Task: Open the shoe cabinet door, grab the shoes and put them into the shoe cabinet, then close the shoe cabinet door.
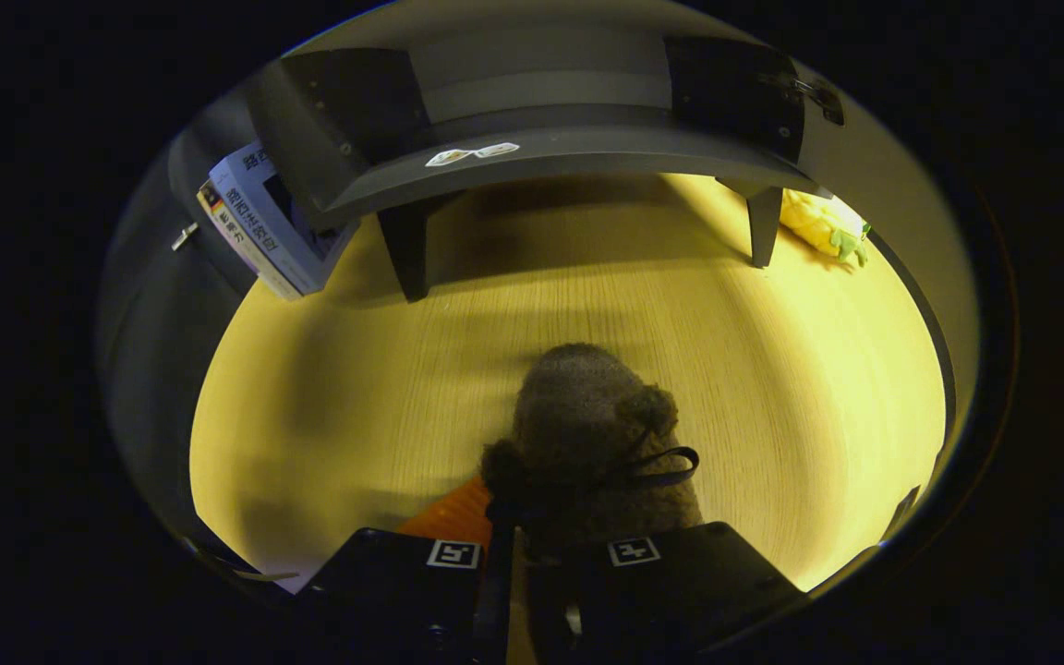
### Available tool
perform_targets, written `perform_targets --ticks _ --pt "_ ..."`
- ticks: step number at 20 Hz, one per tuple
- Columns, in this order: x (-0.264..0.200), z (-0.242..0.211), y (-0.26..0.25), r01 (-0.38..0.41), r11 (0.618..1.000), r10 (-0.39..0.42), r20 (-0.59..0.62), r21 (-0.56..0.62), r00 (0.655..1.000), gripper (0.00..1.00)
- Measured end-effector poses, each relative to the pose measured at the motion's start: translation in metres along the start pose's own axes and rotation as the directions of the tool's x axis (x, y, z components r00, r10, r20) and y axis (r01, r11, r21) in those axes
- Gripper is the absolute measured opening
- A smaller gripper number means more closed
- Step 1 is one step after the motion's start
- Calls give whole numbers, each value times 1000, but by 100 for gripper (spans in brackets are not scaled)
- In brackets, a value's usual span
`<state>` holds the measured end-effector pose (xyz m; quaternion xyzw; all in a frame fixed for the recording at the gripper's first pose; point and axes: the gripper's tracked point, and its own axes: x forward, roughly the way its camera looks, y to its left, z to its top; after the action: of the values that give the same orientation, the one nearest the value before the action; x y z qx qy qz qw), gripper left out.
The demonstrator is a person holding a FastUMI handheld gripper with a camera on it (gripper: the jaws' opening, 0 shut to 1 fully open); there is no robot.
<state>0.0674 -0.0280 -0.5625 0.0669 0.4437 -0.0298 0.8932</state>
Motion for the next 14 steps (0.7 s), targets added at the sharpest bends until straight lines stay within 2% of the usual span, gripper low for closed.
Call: perform_targets --ticks 4,5,11,14 --pt "4 3 -2 -2 1000 2 -4 7 1000 34" --pt "3 2 0 -2 1000 2 -11 15 1000 8" --pt "-2 -3 2 -8 1000 8 -22 4 1000 8" --pt "-22 -2 7 -21 1000 21 -5 -5 1000 7"
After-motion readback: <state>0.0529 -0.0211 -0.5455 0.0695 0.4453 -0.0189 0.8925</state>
